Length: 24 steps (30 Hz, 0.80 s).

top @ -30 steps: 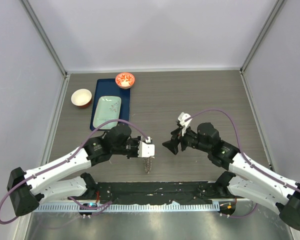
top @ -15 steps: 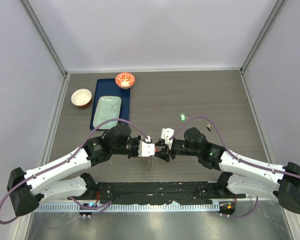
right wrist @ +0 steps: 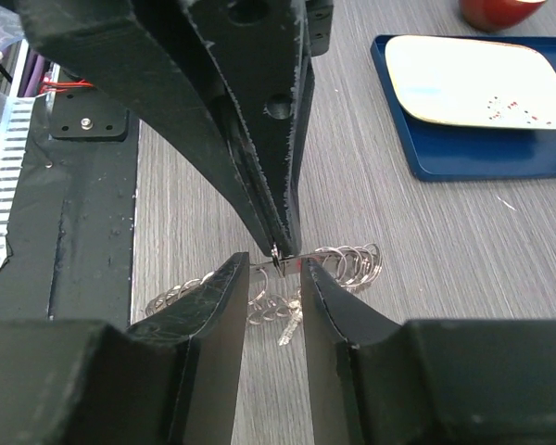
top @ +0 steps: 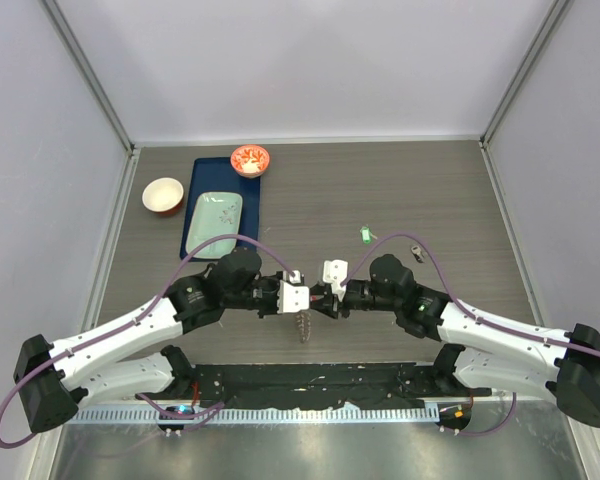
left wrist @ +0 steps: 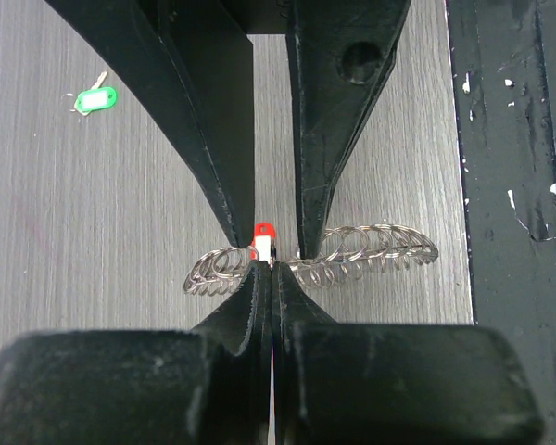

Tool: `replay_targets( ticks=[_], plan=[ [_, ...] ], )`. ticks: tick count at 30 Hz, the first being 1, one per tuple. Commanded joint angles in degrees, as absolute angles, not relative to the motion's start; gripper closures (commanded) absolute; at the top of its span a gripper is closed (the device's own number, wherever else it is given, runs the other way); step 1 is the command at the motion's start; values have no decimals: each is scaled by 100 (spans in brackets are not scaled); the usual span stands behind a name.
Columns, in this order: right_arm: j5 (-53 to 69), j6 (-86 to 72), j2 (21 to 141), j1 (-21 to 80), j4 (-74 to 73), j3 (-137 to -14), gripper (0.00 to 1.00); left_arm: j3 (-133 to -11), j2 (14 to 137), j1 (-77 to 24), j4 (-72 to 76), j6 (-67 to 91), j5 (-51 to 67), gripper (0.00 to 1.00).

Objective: Put the keys on the keyring

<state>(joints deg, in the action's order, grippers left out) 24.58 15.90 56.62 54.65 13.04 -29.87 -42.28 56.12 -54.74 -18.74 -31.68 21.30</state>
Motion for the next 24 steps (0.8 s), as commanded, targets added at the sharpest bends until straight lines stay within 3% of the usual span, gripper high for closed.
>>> replay_targets(
  ticks=[1, 8, 19, 22, 24],
  plan=[
    [2698, 1679, 5651, 5502, 1503, -3129, 67, -4245, 5502, -5493, -1415, -3085, 2303, 100],
    [2760, 1679, 5678, 5502, 1485, -3138, 81, -4263, 5528, -5493, -1415, -3032, 2382, 100],
    [2848, 1767, 5766, 5502, 1292, -3138, 78, -4192, 5432, -5493, -1266, -2874, 2461, 100],
    [2821, 1775, 5704, 5502, 1327, -3103, 80, -4210, 5449, -5493, -1274, -2857, 2487, 100],
    [2847, 1767, 5695, 5502, 1318, -3103, 87, -4219, 5467, -5493, -1283, -2830, 2522, 100]
  ],
)
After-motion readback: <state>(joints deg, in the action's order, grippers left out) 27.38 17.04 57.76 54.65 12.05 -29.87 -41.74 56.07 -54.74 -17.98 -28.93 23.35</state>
